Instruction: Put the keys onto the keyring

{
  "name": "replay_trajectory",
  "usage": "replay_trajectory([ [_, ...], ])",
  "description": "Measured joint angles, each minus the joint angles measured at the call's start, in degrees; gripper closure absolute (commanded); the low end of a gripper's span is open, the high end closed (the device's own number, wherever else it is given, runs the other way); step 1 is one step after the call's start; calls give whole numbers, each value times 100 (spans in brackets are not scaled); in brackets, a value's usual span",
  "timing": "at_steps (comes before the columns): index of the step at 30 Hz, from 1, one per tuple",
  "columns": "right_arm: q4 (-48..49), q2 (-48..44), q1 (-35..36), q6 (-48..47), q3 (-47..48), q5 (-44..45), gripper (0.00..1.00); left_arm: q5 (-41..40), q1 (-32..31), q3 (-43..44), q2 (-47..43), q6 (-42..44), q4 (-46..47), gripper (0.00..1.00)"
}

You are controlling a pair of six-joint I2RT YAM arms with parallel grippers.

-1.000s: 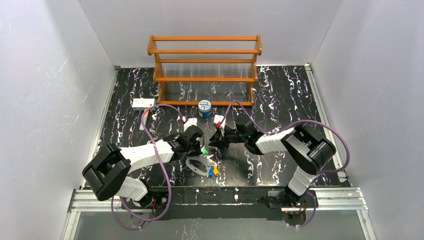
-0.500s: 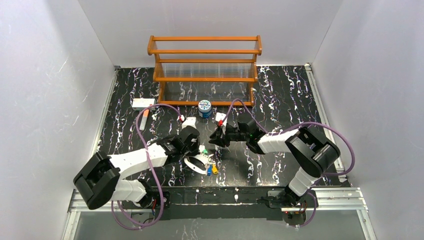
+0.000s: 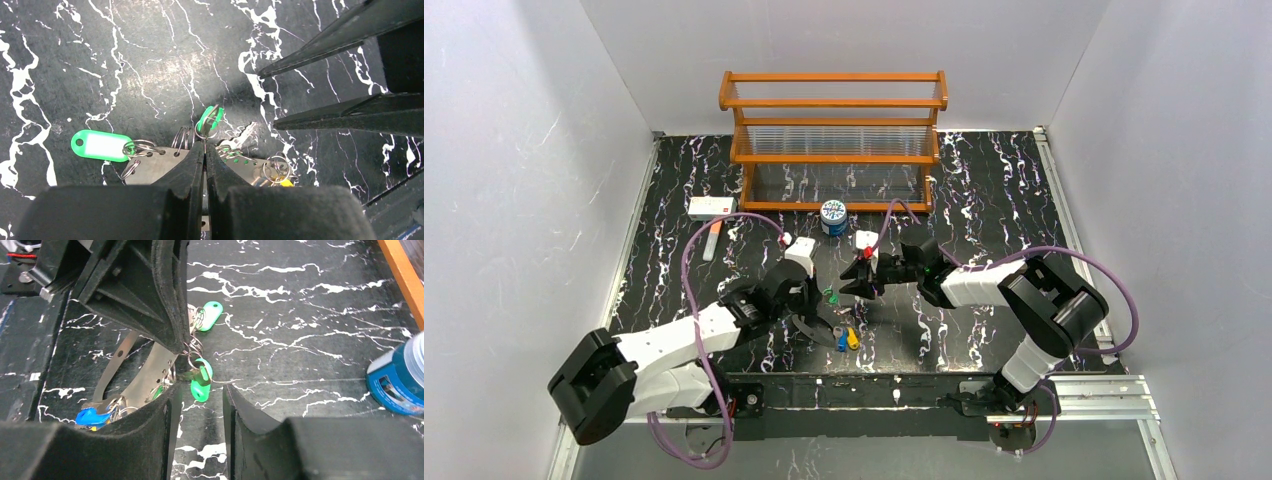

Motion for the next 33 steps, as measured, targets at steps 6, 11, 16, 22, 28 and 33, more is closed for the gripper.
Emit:
replay_trajectory([
  [6, 0, 9, 0, -361, 28, -437, 53, 284, 0, -280, -459, 372, 350, 100],
  [11, -7, 48, 0, -647, 201, -704, 53, 542, 0, -404, -682, 686, 581, 100],
  [16, -13, 48, 0, -861, 271, -813, 54, 756, 0, -614, -960, 1005, 822, 100],
  [22, -334, -111, 0, -1266, 271, -901, 54, 1036, 0, -1054, -1582, 1423, 1298, 100],
  [28, -708, -533, 0, -1624, 269, -946, 54, 1386, 0, -1405, -2055, 1775, 1764, 100],
  [33, -780, -695, 0, -1733, 269, -1154, 60, 1565, 0, -1414, -2118, 1976, 1974, 100],
])
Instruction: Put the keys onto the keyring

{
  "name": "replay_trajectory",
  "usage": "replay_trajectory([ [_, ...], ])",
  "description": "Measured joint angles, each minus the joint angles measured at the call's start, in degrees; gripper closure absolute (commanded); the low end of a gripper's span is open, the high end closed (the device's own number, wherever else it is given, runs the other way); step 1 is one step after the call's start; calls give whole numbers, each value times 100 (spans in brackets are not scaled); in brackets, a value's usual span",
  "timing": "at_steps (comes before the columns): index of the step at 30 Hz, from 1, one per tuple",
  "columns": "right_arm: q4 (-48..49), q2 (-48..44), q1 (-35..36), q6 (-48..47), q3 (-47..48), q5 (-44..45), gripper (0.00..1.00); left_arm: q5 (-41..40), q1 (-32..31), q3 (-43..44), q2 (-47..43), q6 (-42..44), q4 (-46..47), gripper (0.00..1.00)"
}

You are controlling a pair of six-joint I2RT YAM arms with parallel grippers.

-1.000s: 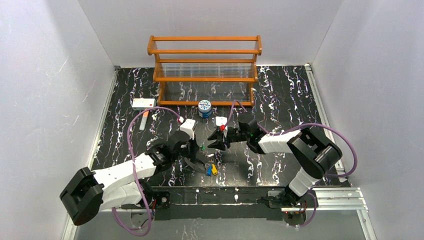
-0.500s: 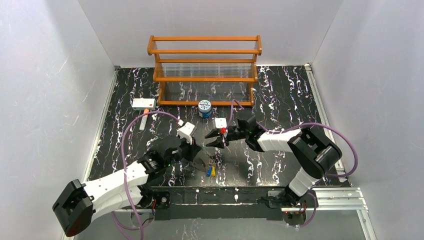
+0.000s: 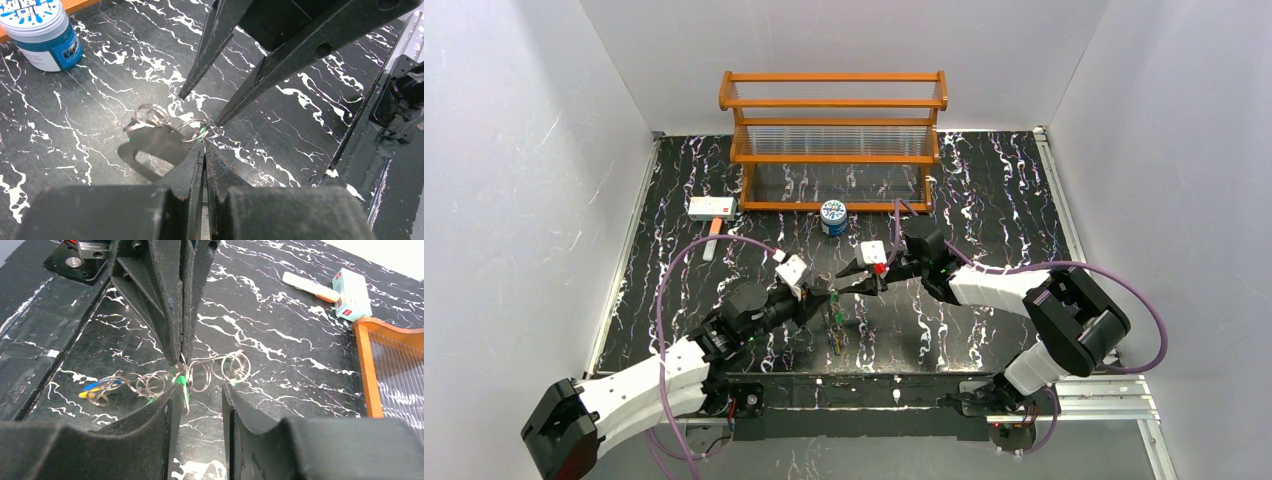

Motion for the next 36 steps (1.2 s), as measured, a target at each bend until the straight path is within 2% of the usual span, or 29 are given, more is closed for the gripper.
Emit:
replay_trajectory([
  [7, -50, 0, 9, -33, 0, -179, 72, 116, 0, -7, -9, 107, 179, 100],
  [11, -79, 7, 15, -26, 0, -225, 83, 133, 0, -44, -33, 133, 221, 100],
  [13, -83, 35, 20, -7, 0, -240, 84, 142, 0, -59, -37, 151, 227, 100],
  [17, -107, 109, 46, 72, 0, -221, 79, 144, 0, -81, -39, 166, 238, 100],
  [20, -136, 116, 48, 186, -2, -70, 65, 142, 0, -85, -52, 166, 243, 100],
  [23, -129, 109, 48, 238, -37, 114, 60, 138, 0, -90, -66, 164, 262, 100],
  [30, -133, -28, 48, 343, -282, 400, 59, 44, 0, -170, -66, 107, 297, 100],
  [36, 17, -192, 55, 522, -514, 472, 64, -87, 0, -170, -11, 13, 328, 100],
])
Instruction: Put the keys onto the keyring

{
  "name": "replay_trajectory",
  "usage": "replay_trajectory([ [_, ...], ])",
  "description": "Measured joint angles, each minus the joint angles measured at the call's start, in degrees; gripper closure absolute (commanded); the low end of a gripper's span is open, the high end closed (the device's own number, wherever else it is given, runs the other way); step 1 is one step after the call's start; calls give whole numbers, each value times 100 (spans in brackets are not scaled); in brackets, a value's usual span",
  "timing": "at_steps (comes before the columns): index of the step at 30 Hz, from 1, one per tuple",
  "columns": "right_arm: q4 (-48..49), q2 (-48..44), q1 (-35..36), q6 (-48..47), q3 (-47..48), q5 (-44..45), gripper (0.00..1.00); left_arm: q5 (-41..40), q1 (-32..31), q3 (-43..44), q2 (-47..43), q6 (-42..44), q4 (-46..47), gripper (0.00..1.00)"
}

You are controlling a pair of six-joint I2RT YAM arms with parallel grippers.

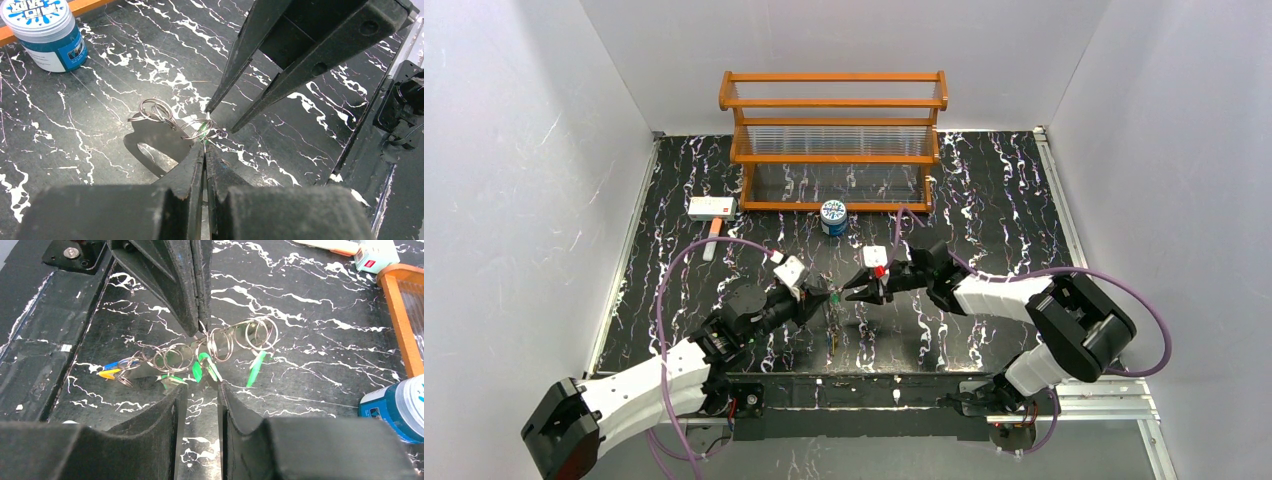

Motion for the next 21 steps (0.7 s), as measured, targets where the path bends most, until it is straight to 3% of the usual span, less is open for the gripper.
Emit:
replay_trajectory([
  [12, 306, 229, 273, 273, -20, 83, 62, -125, 0, 0, 98, -72, 103, 100],
  [21, 356, 70, 339, 269, -24, 308, 67, -243, 0, 0, 131, -127, 122, 100],
])
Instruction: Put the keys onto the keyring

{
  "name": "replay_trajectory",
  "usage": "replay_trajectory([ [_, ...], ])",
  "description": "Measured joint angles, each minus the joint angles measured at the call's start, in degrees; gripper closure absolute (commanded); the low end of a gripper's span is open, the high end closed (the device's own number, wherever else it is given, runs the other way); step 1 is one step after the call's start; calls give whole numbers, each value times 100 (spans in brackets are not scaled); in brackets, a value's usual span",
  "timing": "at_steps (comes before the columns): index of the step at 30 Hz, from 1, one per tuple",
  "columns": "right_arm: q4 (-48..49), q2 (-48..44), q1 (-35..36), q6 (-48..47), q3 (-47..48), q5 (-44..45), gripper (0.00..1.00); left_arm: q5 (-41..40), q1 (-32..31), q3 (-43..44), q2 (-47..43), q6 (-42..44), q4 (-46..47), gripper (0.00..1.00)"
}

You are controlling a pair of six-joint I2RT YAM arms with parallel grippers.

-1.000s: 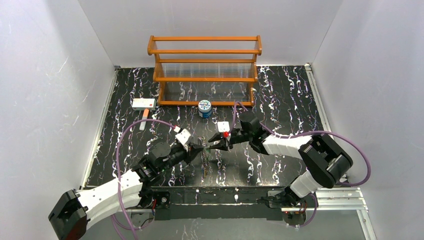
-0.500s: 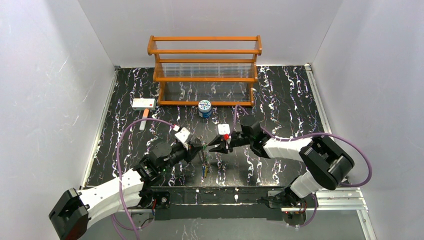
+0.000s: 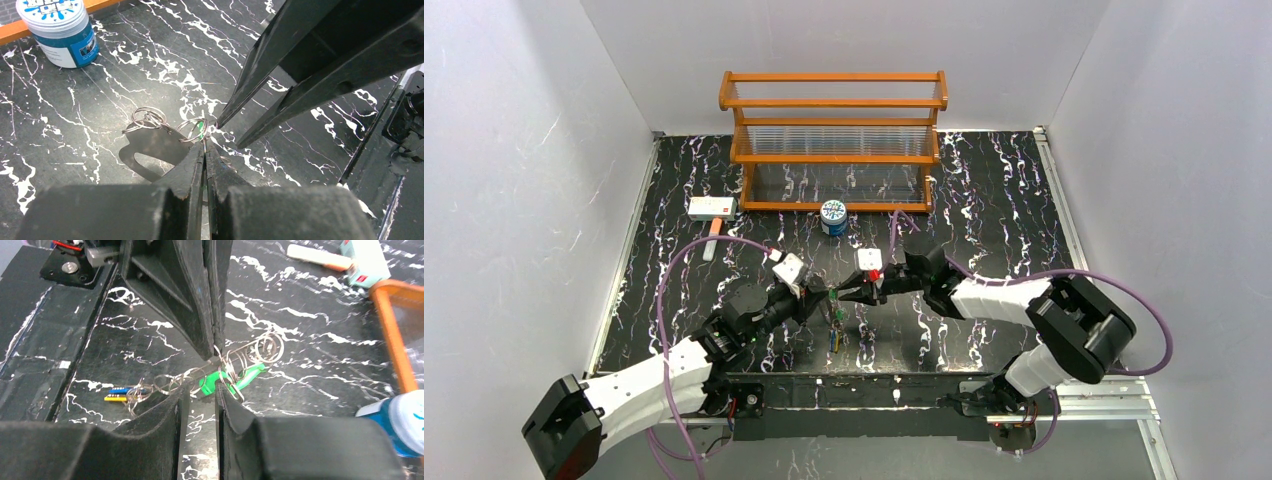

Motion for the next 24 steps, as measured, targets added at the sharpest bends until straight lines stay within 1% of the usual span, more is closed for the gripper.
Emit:
replay_trajectory([
  [7, 131, -291, 37, -96, -4, 210, 67, -138, 0, 0, 70, -48, 22, 100],
  [24, 103, -4, 186, -199, 17, 367, 68, -203, 0, 0, 70, -92, 24, 100],
])
